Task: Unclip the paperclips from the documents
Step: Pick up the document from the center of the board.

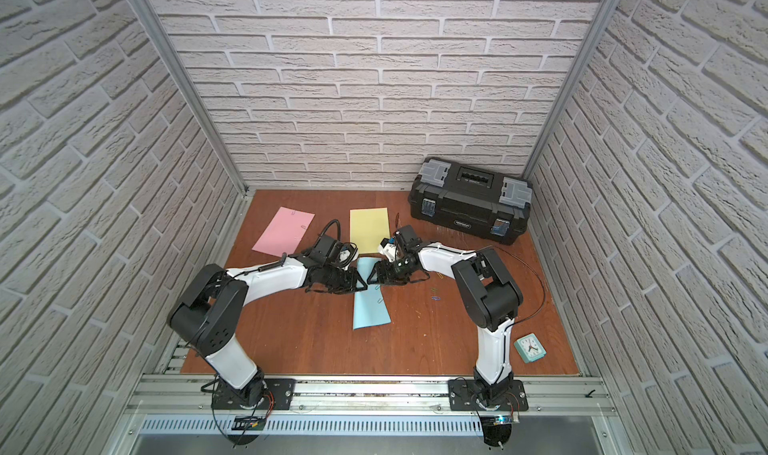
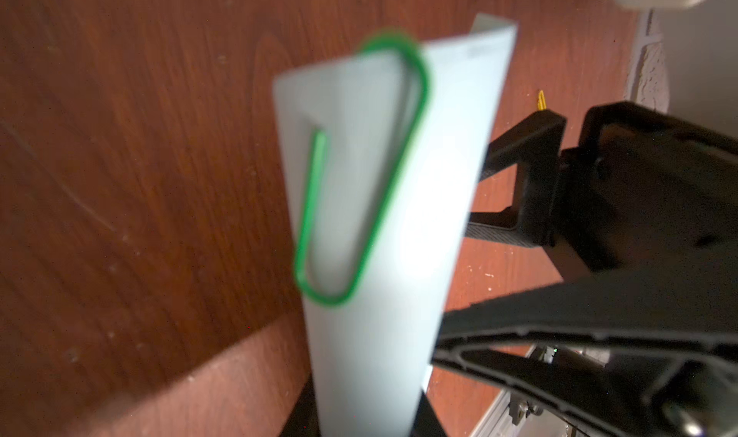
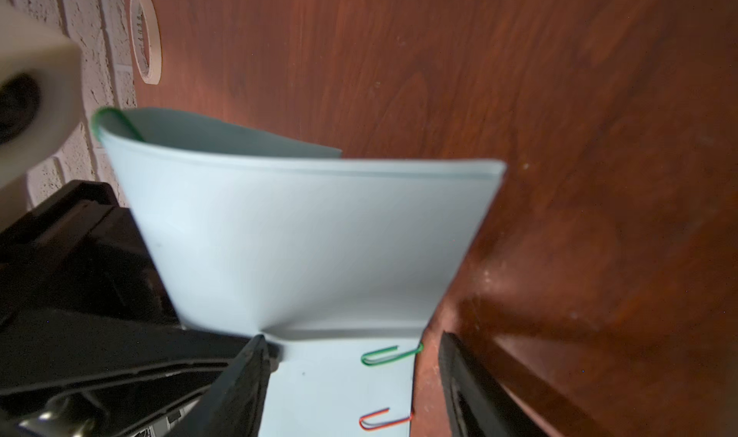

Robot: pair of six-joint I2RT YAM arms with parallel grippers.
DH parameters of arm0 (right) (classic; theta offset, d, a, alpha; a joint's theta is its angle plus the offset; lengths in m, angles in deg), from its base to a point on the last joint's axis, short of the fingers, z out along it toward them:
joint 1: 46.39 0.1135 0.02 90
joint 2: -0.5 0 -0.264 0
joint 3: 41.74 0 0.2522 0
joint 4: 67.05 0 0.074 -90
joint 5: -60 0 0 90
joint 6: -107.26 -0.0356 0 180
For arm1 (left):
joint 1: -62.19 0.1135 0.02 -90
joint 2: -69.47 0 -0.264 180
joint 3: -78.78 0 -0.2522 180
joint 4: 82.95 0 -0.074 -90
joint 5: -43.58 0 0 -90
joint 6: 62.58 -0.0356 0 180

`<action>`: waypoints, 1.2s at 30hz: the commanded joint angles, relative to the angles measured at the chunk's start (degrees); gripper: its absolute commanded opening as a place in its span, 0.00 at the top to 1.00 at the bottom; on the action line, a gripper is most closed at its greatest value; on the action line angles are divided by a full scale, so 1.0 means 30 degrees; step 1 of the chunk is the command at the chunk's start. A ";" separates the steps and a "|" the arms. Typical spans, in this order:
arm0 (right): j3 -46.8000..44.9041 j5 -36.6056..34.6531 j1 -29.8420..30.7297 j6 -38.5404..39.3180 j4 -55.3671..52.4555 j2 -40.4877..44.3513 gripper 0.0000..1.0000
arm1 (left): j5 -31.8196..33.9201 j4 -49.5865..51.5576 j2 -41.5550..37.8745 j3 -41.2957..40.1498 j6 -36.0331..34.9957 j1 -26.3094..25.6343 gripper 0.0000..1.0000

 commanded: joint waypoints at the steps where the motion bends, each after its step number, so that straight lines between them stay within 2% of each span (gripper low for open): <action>1: -0.0401 0.0326 -0.0698 0.0543 0.0078 0.1706 0.31 | -0.0546 0.0143 -0.1019 0.0670 -0.0416 0.0201 0.75; 5: -0.0941 0.0810 -0.1655 0.1281 0.0249 0.2703 0.31 | -0.1173 0.0825 -0.1625 0.1108 -0.0897 0.0429 0.77; 12: -0.1188 0.3364 -0.2122 0.1731 0.2032 0.3457 0.31 | -0.2799 0.1052 -0.1970 0.1769 -0.1258 0.0564 0.80; 20: -0.1584 0.5550 -0.2135 0.0323 0.5087 0.3166 0.32 | -0.4340 0.0814 -0.2148 0.2200 -0.1373 0.0532 0.81; 24: -0.1801 0.6827 -0.2122 -0.0290 0.6299 0.3098 0.34 | -0.4328 0.1038 -0.2100 0.2259 -0.1543 0.0542 0.81; 29: -0.2154 0.8332 -0.2112 -0.0519 0.6833 0.3212 0.47 | -0.3948 0.1080 -0.1974 0.2203 -0.1625 0.0594 0.81; 36: -0.2273 0.8676 -0.2111 0.0273 0.5895 0.3248 0.72 | -0.4065 0.0932 -0.1786 0.2367 -0.1596 0.0663 0.81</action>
